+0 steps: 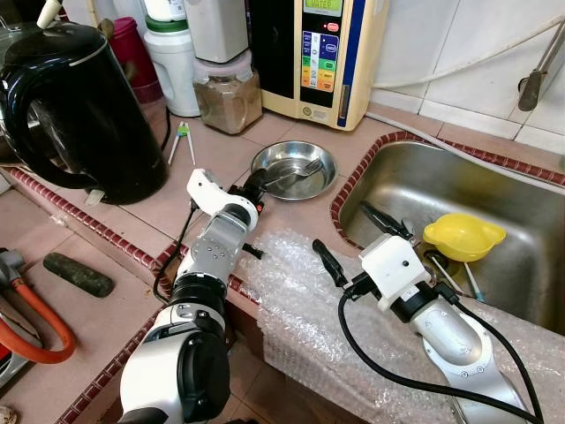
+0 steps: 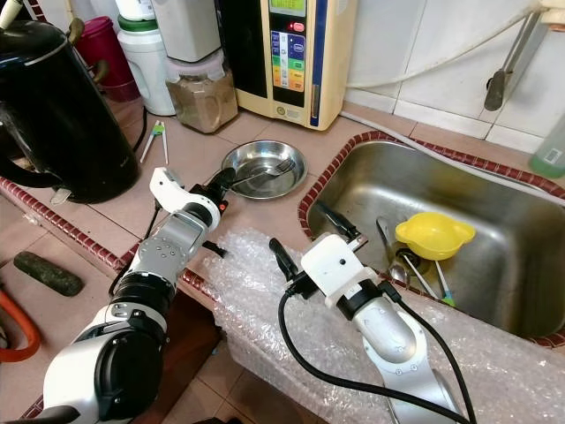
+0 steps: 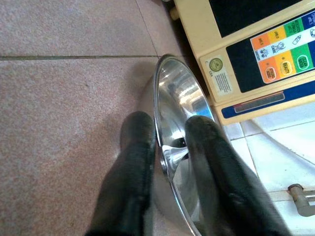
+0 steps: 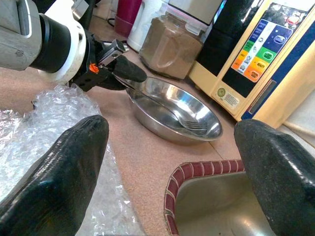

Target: Kitchen organization

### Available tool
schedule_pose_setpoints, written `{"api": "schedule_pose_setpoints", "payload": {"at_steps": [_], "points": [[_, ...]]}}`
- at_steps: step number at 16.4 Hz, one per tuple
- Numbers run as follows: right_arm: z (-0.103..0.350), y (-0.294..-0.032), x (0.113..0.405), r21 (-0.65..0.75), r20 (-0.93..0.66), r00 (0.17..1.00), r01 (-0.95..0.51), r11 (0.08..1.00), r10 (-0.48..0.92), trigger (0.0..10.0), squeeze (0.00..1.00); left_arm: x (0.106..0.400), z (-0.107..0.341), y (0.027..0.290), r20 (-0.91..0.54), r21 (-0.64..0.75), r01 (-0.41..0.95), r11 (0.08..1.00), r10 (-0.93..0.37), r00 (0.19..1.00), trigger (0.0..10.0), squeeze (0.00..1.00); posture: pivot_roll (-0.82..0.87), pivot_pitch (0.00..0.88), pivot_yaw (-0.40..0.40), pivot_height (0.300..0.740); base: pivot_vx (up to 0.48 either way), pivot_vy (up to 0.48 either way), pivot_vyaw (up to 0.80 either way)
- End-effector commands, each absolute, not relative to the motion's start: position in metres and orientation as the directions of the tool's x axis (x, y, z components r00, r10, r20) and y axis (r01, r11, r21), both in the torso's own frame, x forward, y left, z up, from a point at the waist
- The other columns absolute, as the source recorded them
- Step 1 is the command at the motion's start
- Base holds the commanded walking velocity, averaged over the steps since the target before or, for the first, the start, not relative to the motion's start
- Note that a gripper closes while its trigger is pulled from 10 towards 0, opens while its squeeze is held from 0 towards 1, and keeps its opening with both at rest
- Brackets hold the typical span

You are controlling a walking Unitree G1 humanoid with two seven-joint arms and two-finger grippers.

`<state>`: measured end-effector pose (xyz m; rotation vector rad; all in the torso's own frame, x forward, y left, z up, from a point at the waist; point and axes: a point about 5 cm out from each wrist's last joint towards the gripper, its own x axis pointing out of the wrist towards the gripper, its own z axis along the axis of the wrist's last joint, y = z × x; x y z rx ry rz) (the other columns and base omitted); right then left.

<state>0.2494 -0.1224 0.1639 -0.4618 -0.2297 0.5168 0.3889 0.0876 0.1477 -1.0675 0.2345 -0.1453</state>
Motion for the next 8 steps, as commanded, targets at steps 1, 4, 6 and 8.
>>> {"api": "schedule_pose_setpoints", "payload": {"at_steps": [1,4,6,8], "points": [[0.164,-0.123,0.251,-0.486,0.090,0.846,-0.423,0.765,0.525,10.0,0.00,0.390,0.148,0.094,-0.130,-0.880,-0.014,0.476,-0.211,0.969,0.0,0.00,-0.12,0.088,0.100,0.740,0.000,0.000,0.00],[0.164,-0.123,0.251,-0.488,0.088,0.847,-0.422,0.764,0.524,10.0,0.00,0.390,0.148,0.097,-0.129,-0.879,-0.018,0.476,-0.203,0.970,0.0,0.00,-0.12,0.086,0.100,0.740,0.000,0.000,0.00],[0.164,-0.124,0.252,-0.491,0.089,0.850,-0.417,0.765,0.520,10.0,0.00,0.390,0.151,0.104,-0.123,-0.878,-0.017,0.478,-0.191,0.974,0.0,0.00,-0.12,0.080,0.101,0.740,0.000,0.000,0.00],[0.164,-0.124,0.253,-0.493,0.089,0.850,-0.415,0.765,0.519,10.0,0.00,0.390,0.153,0.112,-0.119,-0.875,-0.021,0.484,-0.174,0.978,0.0,0.00,-0.11,0.076,0.101,0.740,0.000,0.000,0.00]]}}
